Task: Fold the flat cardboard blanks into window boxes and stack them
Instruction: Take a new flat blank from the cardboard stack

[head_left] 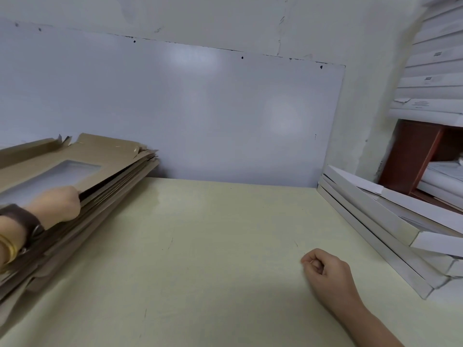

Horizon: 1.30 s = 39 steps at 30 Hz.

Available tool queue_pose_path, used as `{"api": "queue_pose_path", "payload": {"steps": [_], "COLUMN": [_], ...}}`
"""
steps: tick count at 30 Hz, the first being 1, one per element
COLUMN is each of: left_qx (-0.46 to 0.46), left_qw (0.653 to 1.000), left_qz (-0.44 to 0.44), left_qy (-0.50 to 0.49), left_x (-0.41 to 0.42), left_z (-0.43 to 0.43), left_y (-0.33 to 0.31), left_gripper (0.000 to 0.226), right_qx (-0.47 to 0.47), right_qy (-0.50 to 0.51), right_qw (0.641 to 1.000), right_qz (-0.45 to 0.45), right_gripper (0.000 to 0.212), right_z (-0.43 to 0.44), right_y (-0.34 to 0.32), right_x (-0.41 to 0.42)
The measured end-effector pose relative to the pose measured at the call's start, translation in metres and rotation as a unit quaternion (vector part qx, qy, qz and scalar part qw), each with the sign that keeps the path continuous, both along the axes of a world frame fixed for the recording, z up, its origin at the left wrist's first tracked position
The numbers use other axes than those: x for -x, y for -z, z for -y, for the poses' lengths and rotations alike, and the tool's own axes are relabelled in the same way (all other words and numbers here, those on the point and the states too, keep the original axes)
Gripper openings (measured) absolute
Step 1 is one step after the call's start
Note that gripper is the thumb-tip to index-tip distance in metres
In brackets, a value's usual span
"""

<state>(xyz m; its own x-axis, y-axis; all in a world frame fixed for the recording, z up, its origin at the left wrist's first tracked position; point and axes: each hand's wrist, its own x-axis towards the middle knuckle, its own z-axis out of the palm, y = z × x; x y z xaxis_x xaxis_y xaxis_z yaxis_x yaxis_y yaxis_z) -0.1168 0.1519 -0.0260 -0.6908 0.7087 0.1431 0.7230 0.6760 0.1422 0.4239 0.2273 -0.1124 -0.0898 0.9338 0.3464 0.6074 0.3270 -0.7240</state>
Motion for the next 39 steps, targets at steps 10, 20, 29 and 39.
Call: {"api": "queue_pose_path", "payload": {"steps": [10, 20, 29, 39], "left_qx": [-0.023, -0.008, -0.036, -0.116], "left_qw": [0.997, 0.992, 0.985, 0.954], "left_qz": [-0.068, -0.116, -0.128, -0.136], "left_qy": [0.023, 0.052, 0.108, 0.242], "left_x": [-0.005, -0.047, -0.083, -0.143], "left_z": [0.0, 0.007, 0.001, 0.0], "left_y": [-0.001, -0.036, -0.01, 0.002], "left_gripper": [0.02, 0.033, 0.018, 0.01], "right_qx": [-0.005, -0.007, -0.022, -0.015], "right_qy": [0.0, -0.002, -0.004, -0.002], "right_qw": [1.0, 1.0, 1.0, 1.0], "right_qz": [0.001, -0.008, -0.004, -0.007], "right_gripper": [0.026, 0.028, 0.03, 0.028], "right_z": [-0.001, -0.001, -0.002, -0.001], "right_y": [0.001, 0.002, 0.003, 0.002], "right_x": [0.0, 0.0, -0.001, -0.001]}}
